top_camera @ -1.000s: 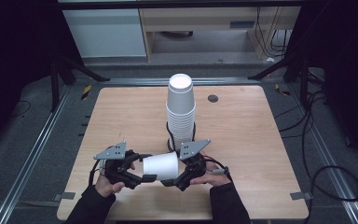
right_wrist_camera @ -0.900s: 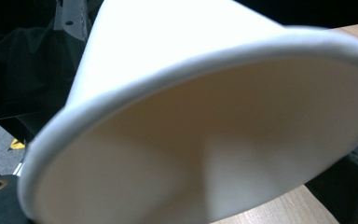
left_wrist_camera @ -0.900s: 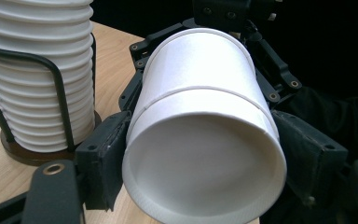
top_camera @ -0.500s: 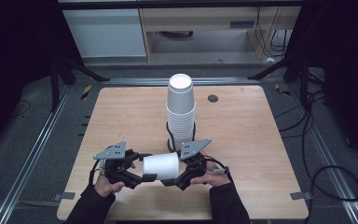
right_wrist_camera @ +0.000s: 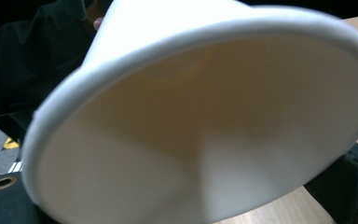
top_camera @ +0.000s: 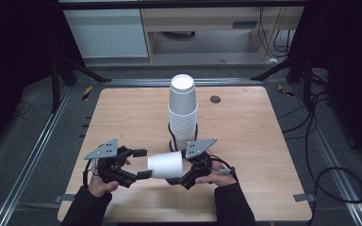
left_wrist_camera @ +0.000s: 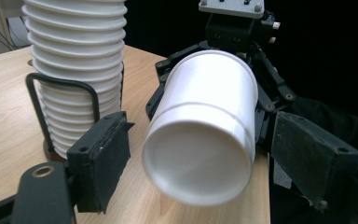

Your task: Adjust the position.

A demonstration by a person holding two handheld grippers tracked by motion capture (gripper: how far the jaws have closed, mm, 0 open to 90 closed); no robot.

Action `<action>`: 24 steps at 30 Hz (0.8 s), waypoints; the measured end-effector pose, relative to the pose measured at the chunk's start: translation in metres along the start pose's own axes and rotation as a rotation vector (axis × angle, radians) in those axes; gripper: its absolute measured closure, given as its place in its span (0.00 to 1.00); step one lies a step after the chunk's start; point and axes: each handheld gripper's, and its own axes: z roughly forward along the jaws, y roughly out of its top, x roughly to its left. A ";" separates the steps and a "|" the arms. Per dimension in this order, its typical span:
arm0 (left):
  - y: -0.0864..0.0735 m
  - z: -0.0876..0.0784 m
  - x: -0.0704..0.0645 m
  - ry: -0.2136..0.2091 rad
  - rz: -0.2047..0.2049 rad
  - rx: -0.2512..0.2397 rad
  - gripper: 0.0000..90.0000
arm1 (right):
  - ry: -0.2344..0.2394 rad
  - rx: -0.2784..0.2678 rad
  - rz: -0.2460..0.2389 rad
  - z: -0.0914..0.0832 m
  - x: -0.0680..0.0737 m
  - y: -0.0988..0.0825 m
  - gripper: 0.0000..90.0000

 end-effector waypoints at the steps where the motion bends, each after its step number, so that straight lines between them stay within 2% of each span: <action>1: 0.000 -0.003 0.001 0.007 0.001 0.001 0.21 | -0.007 0.000 -0.003 -0.003 0.000 0.002 0.09; 7: 0.001 -0.009 0.003 0.035 0.010 0.017 0.20 | -0.040 0.010 -0.019 -0.011 -0.003 0.007 0.09; 11: 0.000 -0.010 0.005 0.061 0.022 0.089 0.19 | -0.060 0.037 -0.029 -0.015 -0.005 0.011 0.09; 15: -0.005 -0.003 0.006 0.077 0.038 0.177 0.19 | -0.072 0.073 -0.043 -0.018 -0.008 0.016 0.09; 24: -0.012 0.016 0.002 0.046 0.067 0.298 0.18 | -0.055 0.124 -0.059 -0.011 -0.008 0.018 0.09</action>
